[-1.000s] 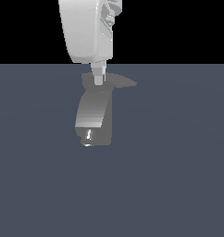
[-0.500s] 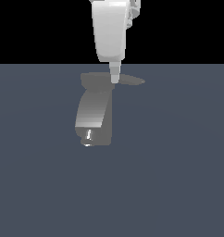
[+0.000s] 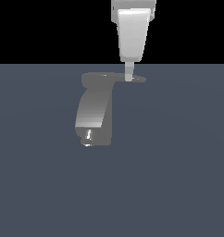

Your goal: Turn on the faucet by rotating a designated handle.

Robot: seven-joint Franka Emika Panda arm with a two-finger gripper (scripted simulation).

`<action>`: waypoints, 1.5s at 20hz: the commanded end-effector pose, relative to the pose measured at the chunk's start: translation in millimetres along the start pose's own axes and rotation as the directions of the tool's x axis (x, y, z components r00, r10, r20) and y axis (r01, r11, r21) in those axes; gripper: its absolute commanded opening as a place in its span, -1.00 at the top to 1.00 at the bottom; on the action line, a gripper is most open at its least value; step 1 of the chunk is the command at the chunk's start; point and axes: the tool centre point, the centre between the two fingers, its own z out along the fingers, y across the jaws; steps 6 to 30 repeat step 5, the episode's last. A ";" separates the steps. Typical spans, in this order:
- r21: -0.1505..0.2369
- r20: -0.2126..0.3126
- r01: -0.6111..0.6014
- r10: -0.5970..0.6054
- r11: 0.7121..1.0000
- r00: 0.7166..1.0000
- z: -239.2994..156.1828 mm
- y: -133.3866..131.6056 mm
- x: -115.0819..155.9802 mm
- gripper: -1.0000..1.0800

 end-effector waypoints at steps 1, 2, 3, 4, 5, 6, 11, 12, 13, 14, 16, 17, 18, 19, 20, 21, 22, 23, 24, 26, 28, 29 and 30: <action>-0.022 0.001 -0.023 0.023 0.999 1.000 10.0 -2.4 20.1 1.00; -0.023 0.001 -0.024 0.024 0.999 1.000 10.6 -5.0 23.8 1.00; -0.025 0.001 -0.025 0.025 0.999 1.000 11.1 -7.5 27.6 1.00; -0.026 0.001 -0.026 0.026 0.999 1.000 11.6 -10.1 31.2 1.00; -0.026 0.001 -0.026 0.026 0.999 1.000 11.6 -10.1 31.2 1.00; -0.026 0.001 -0.026 0.026 0.999 1.000 11.6 -10.1 31.2 1.00; -0.026 0.001 -0.026 0.026 0.999 1.000 11.6 -10.1 31.2 1.00; -0.026 0.001 -0.026 0.026 0.999 1.000 11.6 -10.1 31.2 1.00; -0.026 0.001 -0.026 0.026 0.999 1.000 11.6 -10.1 31.2 1.00; -0.026 0.001 -0.026 0.026 0.999 1.000 11.6 -10.1 31.2 1.00; -0.026 0.001 -0.026 0.026 0.999 1.000 11.6 -10.1 31.2 1.00; -0.026 0.001 -0.026 0.026 0.999 1.000 11.6 -10.1 31.2 1.00; -0.026 0.001 -0.026 0.026 0.999 1.000 11.6 -10.1 31.2 1.00; -0.026 0.001 -0.026 0.026 0.999 1.000 11.6 -10.1 31.2 1.00; -0.026 0.001 -0.026 0.026 0.999 1.000 11.6 -10.1 31.2 1.00; -0.026 0.001 -0.026 0.026 0.999 1.000 11.6 -10.1 31.2 1.00; -0.026 0.001 -0.026 0.026 0.999 1.000 11.6 -10.1 31.2 1.00; -0.026 0.001 -0.026 0.026 0.999 1.000 11.6 -10.1 31.2 1.00; -0.026 0.001 -0.026 0.026 0.999 1.000 11.6 -10.1 31.2 1.00; -0.026 0.001 -0.026 0.026 0.999 1.000 11.6 -10.1 31.2 1.00; -0.026 0.001 -0.026 0.026 0.999 1.000 11.6 -10.1 31.2 1.00; -0.026 0.001 -0.026 0.026 0.999 1.000 11.6 -10.1 31.2 1.00; -0.026 0.001 -0.026 0.026 0.999 1.000 11.6 -10.1 31.2 1.00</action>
